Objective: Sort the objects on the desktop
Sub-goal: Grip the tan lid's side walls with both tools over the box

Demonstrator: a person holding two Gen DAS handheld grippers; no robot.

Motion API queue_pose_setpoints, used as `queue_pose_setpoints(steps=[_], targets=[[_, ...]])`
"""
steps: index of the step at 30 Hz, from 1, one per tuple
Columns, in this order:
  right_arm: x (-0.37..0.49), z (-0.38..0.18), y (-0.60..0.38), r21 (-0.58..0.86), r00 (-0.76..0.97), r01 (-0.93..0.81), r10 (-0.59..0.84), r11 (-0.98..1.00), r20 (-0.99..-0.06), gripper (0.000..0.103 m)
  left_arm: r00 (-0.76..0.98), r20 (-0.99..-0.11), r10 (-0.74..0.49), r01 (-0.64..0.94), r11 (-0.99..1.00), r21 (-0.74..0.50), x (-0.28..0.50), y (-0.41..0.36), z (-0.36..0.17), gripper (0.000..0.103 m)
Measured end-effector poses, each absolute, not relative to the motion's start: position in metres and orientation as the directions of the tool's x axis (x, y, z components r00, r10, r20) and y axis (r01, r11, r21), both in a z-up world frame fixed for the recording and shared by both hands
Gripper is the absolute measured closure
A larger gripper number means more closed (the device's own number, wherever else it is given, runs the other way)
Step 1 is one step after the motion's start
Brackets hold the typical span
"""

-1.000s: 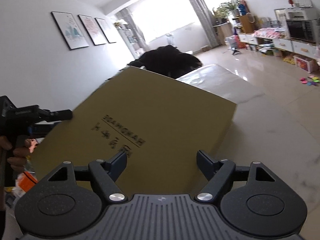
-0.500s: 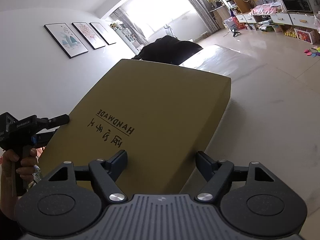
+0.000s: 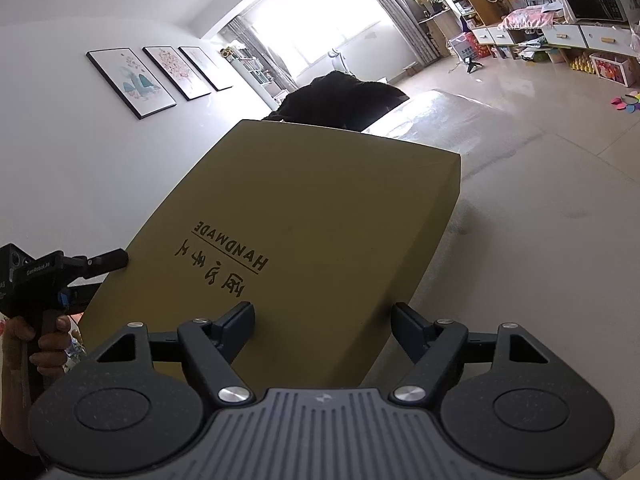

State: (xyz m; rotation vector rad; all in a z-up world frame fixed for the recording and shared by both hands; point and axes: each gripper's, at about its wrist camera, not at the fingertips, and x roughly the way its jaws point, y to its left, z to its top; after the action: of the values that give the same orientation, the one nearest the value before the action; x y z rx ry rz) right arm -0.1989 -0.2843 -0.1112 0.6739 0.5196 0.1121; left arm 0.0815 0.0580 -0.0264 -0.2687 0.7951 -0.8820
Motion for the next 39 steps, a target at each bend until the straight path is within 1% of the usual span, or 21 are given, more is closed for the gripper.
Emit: queue_pose_setpoints(steps=[17,26,33,39], targets=[[-0.152,-0.084,-0.284,0.57,0.874,0.013,0.267,0.822,-0.406,0.028,0.406,-0.485,-0.774,0.524,0.632,-0.57,0.084,0.093,-0.037,0.054],[-0.134,-0.075,-0.281,0.547,0.872,-0.01,0.275,0.837,-0.406,0.028,0.399,-0.45,-0.799,0.491,0.601,-0.631,0.083,0.109,-0.047,0.054],[-0.13,-0.073,-0.275,0.529,0.871,-0.012,0.268,0.849,-0.411,0.028,0.401,-0.446,-0.8,0.489,0.599,-0.634,0.083,0.112,-0.047,0.054],[-0.125,-0.068,-0.273,0.525,0.876,-0.036,0.279,0.851,-0.393,0.028,0.412,-0.447,-0.794,0.485,0.607,-0.629,0.081,0.121,-0.049,0.054]])
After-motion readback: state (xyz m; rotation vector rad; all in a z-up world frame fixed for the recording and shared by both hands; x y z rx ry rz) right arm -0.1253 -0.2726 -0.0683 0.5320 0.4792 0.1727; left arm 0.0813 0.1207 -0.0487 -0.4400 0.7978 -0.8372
